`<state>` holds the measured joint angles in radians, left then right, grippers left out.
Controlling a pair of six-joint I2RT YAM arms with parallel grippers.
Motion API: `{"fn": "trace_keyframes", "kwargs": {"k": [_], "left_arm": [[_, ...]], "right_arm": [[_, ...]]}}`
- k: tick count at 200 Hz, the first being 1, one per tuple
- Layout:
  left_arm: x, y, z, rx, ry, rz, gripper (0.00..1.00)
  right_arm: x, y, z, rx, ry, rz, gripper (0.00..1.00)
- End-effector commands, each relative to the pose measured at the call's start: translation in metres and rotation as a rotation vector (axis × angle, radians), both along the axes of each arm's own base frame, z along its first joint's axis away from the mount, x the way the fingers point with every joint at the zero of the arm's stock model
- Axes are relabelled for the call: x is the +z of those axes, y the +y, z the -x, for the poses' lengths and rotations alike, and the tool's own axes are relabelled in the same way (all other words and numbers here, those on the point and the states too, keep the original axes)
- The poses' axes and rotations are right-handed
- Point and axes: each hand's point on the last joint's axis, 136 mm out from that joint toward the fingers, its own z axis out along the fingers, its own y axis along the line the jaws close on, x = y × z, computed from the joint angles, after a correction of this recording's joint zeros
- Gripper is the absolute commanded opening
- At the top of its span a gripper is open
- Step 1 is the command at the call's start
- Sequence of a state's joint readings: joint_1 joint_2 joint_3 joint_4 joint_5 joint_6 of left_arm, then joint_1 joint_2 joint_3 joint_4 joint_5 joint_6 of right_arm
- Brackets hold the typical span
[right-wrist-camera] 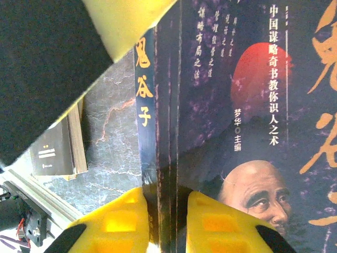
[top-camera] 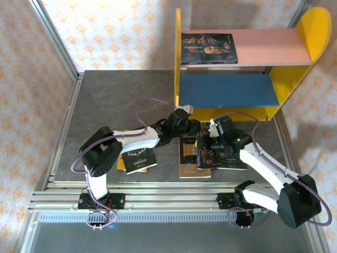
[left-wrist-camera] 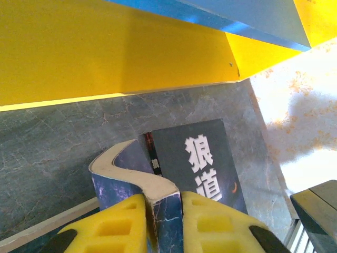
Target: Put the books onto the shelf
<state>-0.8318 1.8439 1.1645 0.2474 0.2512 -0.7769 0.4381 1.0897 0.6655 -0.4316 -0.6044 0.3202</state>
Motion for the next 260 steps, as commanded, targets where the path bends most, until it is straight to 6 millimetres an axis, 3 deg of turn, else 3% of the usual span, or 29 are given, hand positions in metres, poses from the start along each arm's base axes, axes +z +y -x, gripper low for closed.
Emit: {"fn": "trace_keyframes", "kwargs": {"k": [1,44,92,156,173,260], "left_arm": [[-0.012,0.006,0.006,-0.002,0.005,-0.075,0.12],[-0.016,0.014,0.008,-0.009,-0.001,-0.094,0.10],[-0.026,0.038,0.015,0.003,0.003,-0.135,0.08],[-0.032,0.075,0.021,0.022,0.000,-0.177,0.07],[-0.035,0.082,0.022,0.022,0.001,-0.192,0.07],[-0.065,0.104,0.025,0.049,0.054,-0.233,0.10]], "right_arm": [[0.022,0.009,-0.011,0.018,-0.076,-0.036,0.19],[0.019,-0.001,-0.012,-0.028,-0.068,0.011,0.30],[0.025,-0.022,-0.011,-0.110,-0.090,0.057,0.40],[-0.002,-0.052,-0.017,-0.229,-0.004,0.152,0.58],[-0.011,-0.052,-0.018,-0.225,0.017,0.163,0.63],[-0.042,-0.025,-0.015,-0.156,0.084,0.170,0.60]]}}
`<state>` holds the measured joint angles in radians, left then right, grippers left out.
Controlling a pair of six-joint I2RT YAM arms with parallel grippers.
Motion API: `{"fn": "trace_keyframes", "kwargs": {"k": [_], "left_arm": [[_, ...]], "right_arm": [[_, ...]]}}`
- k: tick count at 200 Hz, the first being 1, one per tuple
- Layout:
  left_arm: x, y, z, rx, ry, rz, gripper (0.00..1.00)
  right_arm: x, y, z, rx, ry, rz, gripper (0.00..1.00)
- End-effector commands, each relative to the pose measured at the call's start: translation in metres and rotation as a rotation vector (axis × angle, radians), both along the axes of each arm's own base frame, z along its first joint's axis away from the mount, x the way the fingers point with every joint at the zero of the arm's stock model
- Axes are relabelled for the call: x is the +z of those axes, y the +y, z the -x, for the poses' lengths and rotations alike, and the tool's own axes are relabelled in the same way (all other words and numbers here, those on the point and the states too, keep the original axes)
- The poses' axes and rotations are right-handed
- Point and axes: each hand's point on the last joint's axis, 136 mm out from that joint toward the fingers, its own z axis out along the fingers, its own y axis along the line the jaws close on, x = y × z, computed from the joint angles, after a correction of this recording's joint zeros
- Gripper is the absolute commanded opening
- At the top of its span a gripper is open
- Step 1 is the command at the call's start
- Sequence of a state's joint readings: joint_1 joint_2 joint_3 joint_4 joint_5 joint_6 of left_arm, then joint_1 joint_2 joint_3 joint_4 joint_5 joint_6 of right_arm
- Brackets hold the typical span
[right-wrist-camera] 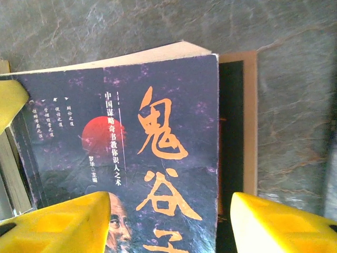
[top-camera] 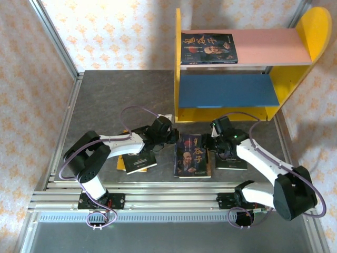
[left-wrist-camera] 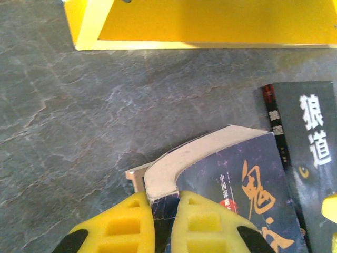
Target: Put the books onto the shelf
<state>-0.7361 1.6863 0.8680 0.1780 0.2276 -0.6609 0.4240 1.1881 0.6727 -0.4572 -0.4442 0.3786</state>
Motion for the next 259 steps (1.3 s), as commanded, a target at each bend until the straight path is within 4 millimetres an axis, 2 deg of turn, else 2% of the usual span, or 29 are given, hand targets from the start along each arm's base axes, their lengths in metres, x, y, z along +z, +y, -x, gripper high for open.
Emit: {"fn": "trace_keyframes", "kwargs": {"k": [1,41,77,121,140,162,213,259], "left_arm": [[-0.001,0.007,0.000,0.000,-0.011,-0.015,0.10],[-0.002,0.008,0.003,0.005,0.001,-0.015,0.34],[-0.012,0.010,0.012,-0.007,0.064,-0.028,0.44],[-0.030,0.033,0.028,0.037,0.145,-0.117,0.57],[-0.037,0.037,0.036,0.032,0.183,-0.132,0.58],[-0.044,0.032,0.050,-0.003,0.229,-0.109,0.57],[-0.048,0.009,0.072,-0.082,0.252,-0.020,0.57],[-0.039,-0.015,0.083,-0.146,0.244,0.036,0.57]], "right_arm": [[-0.009,0.001,-0.002,-0.008,0.006,0.019,0.60],[-0.023,0.008,0.005,0.017,0.046,0.024,0.57],[-0.034,0.013,0.011,0.024,0.074,0.023,0.56],[-0.037,0.014,0.012,0.031,0.081,0.025,0.51],[-0.039,0.013,0.011,0.033,0.087,0.039,0.44],[-0.042,0.014,0.011,0.033,0.098,0.043,0.39],[-0.047,0.016,0.009,0.033,0.110,0.037,0.32],[-0.049,0.020,0.007,0.025,0.120,0.018,0.27]]}}
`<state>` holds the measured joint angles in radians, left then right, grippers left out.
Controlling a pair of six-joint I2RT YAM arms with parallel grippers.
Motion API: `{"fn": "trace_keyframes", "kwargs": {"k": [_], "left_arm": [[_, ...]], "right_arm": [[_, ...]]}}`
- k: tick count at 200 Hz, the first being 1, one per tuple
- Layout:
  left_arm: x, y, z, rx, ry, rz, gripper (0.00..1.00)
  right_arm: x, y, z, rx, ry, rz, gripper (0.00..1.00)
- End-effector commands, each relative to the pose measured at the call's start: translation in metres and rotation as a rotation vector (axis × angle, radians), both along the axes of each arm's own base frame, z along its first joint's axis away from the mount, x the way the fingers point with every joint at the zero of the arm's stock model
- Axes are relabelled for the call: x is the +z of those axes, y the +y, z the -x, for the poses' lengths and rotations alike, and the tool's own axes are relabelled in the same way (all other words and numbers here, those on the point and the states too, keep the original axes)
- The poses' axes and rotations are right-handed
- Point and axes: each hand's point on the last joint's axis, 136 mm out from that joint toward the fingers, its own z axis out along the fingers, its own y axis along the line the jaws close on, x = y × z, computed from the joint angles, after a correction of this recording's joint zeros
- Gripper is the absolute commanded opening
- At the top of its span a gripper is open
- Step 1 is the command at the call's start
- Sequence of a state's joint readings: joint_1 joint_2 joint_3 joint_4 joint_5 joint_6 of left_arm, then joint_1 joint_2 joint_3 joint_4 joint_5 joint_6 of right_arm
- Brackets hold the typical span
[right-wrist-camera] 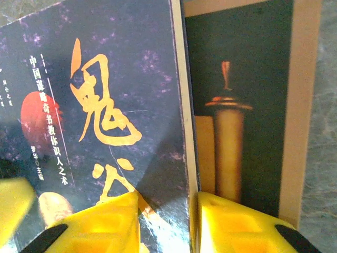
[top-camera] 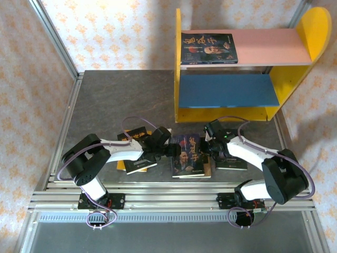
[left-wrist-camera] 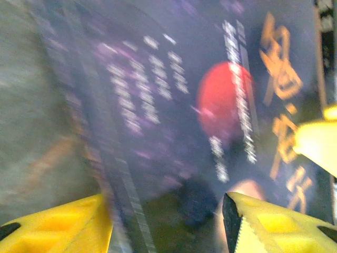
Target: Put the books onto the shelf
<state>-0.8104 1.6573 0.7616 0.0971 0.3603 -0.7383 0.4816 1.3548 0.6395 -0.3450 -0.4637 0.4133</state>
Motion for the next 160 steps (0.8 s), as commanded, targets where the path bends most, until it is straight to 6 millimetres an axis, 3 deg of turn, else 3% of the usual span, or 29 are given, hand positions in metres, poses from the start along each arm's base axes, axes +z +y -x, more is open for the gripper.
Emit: {"fn": "trace_keyframes", "kwargs": {"k": [1,32,95,133,160], "left_arm": [[0.001,-0.012,0.010,-0.030,0.022,0.050,0.57],[0.010,-0.020,0.011,-0.045,0.010,0.089,0.56],[0.053,-0.028,0.006,-0.030,-0.070,0.230,0.48],[0.059,-0.031,0.005,-0.028,-0.080,0.251,0.44],[0.058,-0.040,0.004,-0.038,-0.073,0.281,0.36]], "right_arm": [[-0.007,0.002,0.000,-0.012,0.019,0.006,0.27],[-0.007,0.003,0.001,-0.015,0.019,-0.004,0.26],[-0.007,0.004,-0.001,-0.018,0.011,-0.009,0.24],[-0.008,0.005,-0.001,-0.017,0.008,-0.016,0.24],[-0.005,0.008,-0.003,-0.010,-0.001,-0.037,0.24]]}}
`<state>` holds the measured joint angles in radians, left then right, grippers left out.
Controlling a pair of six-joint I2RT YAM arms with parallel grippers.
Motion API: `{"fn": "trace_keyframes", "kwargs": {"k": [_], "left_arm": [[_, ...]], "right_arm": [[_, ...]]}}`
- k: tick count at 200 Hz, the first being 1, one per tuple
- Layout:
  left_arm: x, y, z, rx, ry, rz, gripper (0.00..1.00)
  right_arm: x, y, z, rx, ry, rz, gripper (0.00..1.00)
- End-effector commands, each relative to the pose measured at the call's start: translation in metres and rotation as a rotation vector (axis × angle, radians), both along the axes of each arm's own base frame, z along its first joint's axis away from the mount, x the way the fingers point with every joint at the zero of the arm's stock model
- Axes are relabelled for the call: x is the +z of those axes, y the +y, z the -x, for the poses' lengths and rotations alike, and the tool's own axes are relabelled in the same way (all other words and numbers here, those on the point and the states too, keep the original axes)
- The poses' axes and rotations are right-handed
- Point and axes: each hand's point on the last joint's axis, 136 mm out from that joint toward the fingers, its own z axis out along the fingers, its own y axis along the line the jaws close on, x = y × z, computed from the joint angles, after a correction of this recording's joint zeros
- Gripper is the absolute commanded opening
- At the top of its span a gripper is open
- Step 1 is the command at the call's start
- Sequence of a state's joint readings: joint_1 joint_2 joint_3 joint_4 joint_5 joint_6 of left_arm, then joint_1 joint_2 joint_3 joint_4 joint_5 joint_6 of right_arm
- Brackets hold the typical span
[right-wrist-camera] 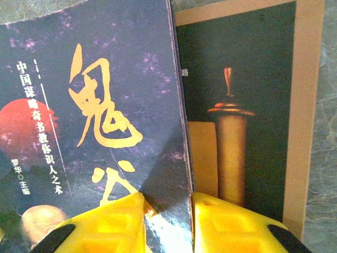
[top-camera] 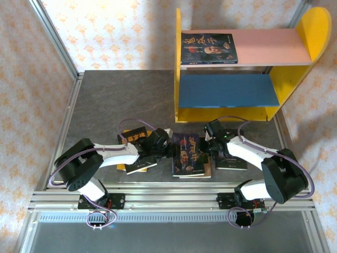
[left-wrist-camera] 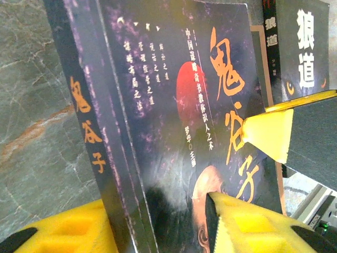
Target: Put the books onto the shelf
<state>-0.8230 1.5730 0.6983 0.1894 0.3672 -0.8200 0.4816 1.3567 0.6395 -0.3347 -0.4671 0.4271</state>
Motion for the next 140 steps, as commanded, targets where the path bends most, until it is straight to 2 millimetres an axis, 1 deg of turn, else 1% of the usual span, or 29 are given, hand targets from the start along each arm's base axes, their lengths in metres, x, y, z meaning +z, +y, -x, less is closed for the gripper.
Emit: {"fn": "trace_keyframes", "kwargs": {"k": [1,17,32,48,69,84,97,109,123,140], "left_arm": [[0.034,-0.036,-0.001,-0.079,-0.058,0.170,0.36],[0.038,-0.041,-0.001,-0.082,-0.063,0.205,0.30],[0.042,-0.042,-0.002,-0.080,-0.073,0.223,0.28],[0.041,-0.042,-0.002,-0.083,-0.074,0.210,0.26],[0.043,-0.040,-0.002,-0.090,-0.085,0.194,0.16],[0.046,-0.036,-0.003,-0.095,-0.108,0.167,0.09],[0.052,-0.033,-0.004,-0.104,-0.137,0.139,0.03],[0.061,-0.030,-0.004,-0.121,-0.170,0.118,0.00],[0.074,-0.027,-0.004,-0.141,-0.208,0.095,0.00],[0.094,-0.020,-0.003,-0.159,-0.263,0.066,0.00]], "right_arm": [[-0.006,0.007,-0.001,0.001,0.000,-0.027,0.24],[-0.005,0.007,-0.001,-0.001,-0.003,-0.027,0.24],[-0.005,0.007,-0.002,-0.001,-0.009,-0.029,0.25],[-0.005,0.007,-0.001,-0.001,-0.008,-0.028,0.25],[-0.003,0.006,-0.002,-0.002,-0.018,-0.030,0.26],[0.001,0.004,-0.004,-0.010,-0.038,-0.022,0.31],[0.009,0.001,-0.008,-0.017,-0.071,-0.011,0.37],[0.020,0.000,-0.013,-0.018,-0.105,-0.007,0.41],[0.035,0.000,-0.020,-0.019,-0.147,-0.002,0.43],[0.056,-0.002,-0.026,-0.017,-0.196,0.002,0.44]]}}
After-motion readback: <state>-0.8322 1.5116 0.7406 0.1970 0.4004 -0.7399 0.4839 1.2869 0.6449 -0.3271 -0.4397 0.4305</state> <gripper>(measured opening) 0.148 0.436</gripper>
